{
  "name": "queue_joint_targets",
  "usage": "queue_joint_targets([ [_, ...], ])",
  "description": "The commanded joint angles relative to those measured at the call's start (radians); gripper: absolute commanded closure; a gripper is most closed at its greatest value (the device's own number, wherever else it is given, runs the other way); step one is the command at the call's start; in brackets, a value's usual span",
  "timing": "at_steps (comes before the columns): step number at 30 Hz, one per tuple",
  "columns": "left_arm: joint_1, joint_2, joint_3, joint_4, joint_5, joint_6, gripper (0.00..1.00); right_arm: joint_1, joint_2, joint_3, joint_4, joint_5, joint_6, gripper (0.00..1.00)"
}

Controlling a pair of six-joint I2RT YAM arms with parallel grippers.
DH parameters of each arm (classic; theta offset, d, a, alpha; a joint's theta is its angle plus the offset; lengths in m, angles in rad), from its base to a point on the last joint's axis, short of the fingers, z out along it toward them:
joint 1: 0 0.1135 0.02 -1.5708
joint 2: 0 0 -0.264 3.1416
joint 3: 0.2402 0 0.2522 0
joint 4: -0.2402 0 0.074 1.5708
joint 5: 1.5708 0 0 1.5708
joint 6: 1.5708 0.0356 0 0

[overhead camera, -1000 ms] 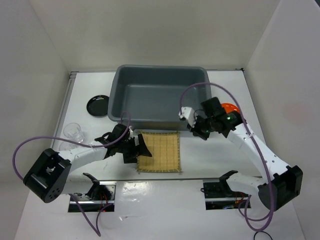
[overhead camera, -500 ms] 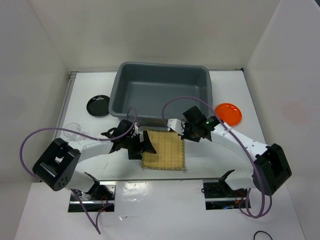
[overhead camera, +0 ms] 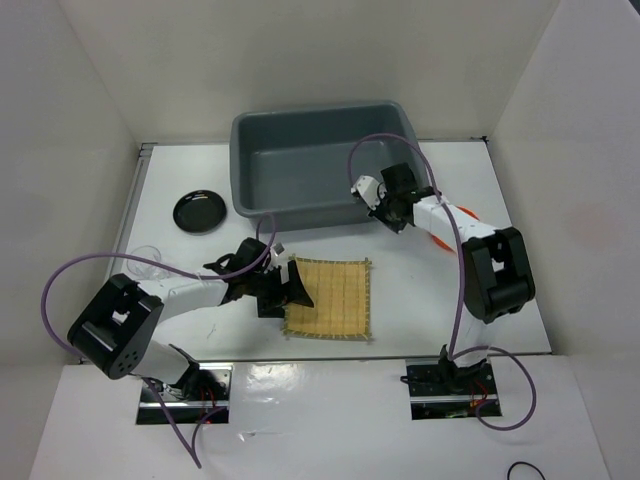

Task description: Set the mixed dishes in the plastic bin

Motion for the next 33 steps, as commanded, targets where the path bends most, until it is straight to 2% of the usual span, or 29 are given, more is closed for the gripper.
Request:
queue_joint_targets([
  [1, -0.004, 0.034, -0.019, -0.046, -0.078, 0.053, 0.00, -0.002, -0.038, 0.046, -0.013, -0.062, -0.007, 1.00],
  [6, -0.004, 0.034, -0.019, -0.017, -0.078, 0.044, 0.00, 0.076, -0.243, -0.132, -0.154, -0.233, -0.058, 1.00],
  [10, -0.004, 0.063, -0.045, 0.066, -0.037, 0.006, 0.00, 0.249, -0.397, -0.281, -0.177, -0.274, -0.067, 1.00],
  [18, -0.004, 0.114, -0.045, 0.131, 0.009, 0.006, 0.00, 0.250, -0.427, -0.362, -0.165, -0.291, -0.043, 1.00],
  [24, -0.013, 0.123, -0.045, 0.145, 0.021, -0.012, 0.00, 0.250, -0.323, -0.362, -0.108, -0.271, -0.043, 1.00],
  [32, -0.022, 0.142, -0.065, 0.212, 0.041, -0.031, 0.00, 0.319, 0.048, -0.246, -0.220, -0.239, 0.065, 1.00],
  [33, -0.022, 0.142, -0.065, 0.212, 0.052, -0.031, 0.00, 0.319, 0.048, -0.246, -0.220, -0.260, 0.078, 1.00],
])
